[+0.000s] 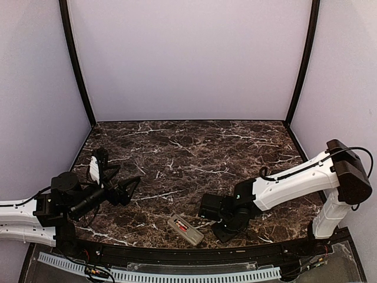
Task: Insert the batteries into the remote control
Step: Move the right arm with the battery cover to the center of the board.
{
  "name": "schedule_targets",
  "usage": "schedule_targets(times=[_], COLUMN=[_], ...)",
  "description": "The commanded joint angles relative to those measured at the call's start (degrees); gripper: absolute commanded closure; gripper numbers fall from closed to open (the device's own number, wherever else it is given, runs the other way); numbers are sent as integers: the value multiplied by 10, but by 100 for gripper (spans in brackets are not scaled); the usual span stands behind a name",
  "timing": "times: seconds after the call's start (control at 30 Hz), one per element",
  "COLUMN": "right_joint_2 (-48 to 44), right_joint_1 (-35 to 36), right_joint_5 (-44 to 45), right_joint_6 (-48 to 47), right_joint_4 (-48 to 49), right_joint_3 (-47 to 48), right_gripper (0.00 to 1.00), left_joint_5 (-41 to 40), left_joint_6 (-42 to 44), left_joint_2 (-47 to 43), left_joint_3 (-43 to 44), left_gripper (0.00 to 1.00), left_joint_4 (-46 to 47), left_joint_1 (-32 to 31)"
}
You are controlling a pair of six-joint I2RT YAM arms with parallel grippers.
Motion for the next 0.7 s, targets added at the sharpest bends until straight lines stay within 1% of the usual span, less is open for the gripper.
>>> schedule_targets(times=[0.0,0.07,0.17,0.33,0.57,0.67], right_joint_2=[29,33,36,42,32,24], right_joint_1=[-10,-12,-13,-14,-15,-17], right_joint_5=[22,25,25,31,31,32], right_joint_6=[-20,-32,-48,-59,-89,-99], right_joint_4=[11,12,20,21,29,31], right_joint_3=[-2,2,8,15,19,19], right_gripper=[75,78,85,92,98,97], left_joint_5=[5,6,6,4,2,0], left_joint_6=[8,7,8,9,11,11], left_joint_2=[-1,-1,-2,-3,-2,-3], left_joint_3=[-3,-3,-3,-3,-3,-3], left_gripper=[3,3,3,3,3,3], left_joint_4=[7,8,8,5,3,1], left_joint_1=[0,0,0,0,0,0])
